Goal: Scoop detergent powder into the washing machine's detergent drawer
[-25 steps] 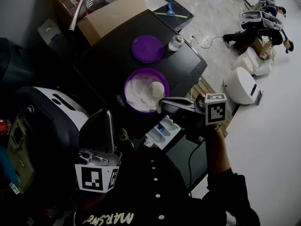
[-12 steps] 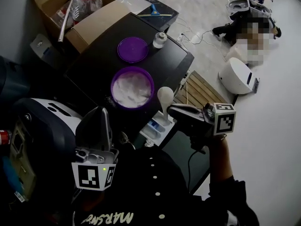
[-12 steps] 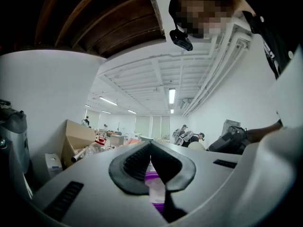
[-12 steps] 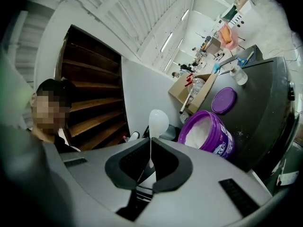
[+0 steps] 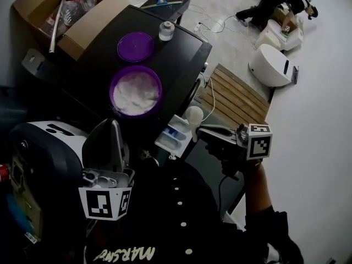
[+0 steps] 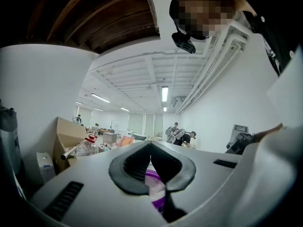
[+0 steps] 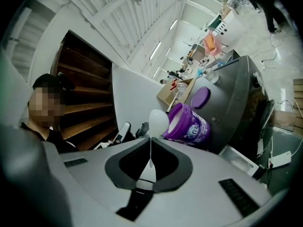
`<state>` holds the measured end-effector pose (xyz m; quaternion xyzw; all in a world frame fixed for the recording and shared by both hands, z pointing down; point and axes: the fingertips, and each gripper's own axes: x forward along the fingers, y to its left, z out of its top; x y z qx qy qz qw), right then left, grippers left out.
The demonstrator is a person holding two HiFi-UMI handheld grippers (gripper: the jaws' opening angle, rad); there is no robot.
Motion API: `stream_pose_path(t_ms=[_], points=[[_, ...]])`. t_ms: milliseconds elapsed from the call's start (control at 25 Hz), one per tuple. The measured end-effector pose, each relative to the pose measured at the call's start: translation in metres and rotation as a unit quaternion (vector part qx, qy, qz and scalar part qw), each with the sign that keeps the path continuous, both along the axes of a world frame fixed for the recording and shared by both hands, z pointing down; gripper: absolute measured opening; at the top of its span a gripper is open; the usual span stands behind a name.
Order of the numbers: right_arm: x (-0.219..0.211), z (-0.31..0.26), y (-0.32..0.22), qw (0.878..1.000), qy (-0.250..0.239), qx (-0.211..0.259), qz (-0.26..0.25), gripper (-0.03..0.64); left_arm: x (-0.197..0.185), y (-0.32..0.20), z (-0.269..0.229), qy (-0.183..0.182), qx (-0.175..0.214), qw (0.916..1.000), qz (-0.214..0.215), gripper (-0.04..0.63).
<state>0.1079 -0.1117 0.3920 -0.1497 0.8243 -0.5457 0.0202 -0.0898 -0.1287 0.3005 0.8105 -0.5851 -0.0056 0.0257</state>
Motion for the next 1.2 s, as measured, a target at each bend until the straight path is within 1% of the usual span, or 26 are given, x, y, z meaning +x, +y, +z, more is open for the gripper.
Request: stream_pose_path(t_ms=[200, 440, 560, 720, 880, 960, 1080, 1200], points=[[0.002, 0.044, 0.015, 0.999, 0.023, -0.024, 0.005, 0.034, 0.005, 0.006, 0.010, -0.008, -0.016, 0.9998, 0.006, 0.015], [0.000, 0.111, 0.024, 0.996, 0.057, -0.065, 0.010, 0.034, 0.001, 0.013, 0.027, -0.015, -0.044, 0.9989, 0.000, 0.015], [0.002, 0.145, 0.026, 0.992, 0.097, -0.077, 0.001, 0.034, -0.001, 0.014, 0.034, -0.019, -0.055, 0.9983, -0.004, 0.015], [0.002, 0.176, 0.024, 0.985, 0.146, -0.086, -0.023, 0.034, -0.003, 0.015, 0.043, -0.020, -0.070, 0.9973, -0.010, 0.015], [0.003, 0.202, 0.023, 0.973, 0.207, -0.080, -0.055, 0.034, -0.004, 0.015, 0.050, -0.020, -0.081, 0.9964, -0.015, 0.015], [0.004, 0.212, 0.021, 0.965, 0.245, -0.066, -0.073, 0.034, -0.005, 0.014, 0.054, -0.020, -0.085, 0.9960, -0.018, 0.015], [0.005, 0.225, 0.020, 0.942, 0.315, -0.028, -0.109, 0.034, -0.008, 0.014, 0.061, -0.020, -0.094, 0.9951, -0.024, 0.015], [0.004, 0.239, 0.022, 0.920, 0.366, -0.007, -0.140, 0.034, -0.009, 0.014, 0.067, -0.019, -0.102, 0.9942, -0.026, 0.015]])
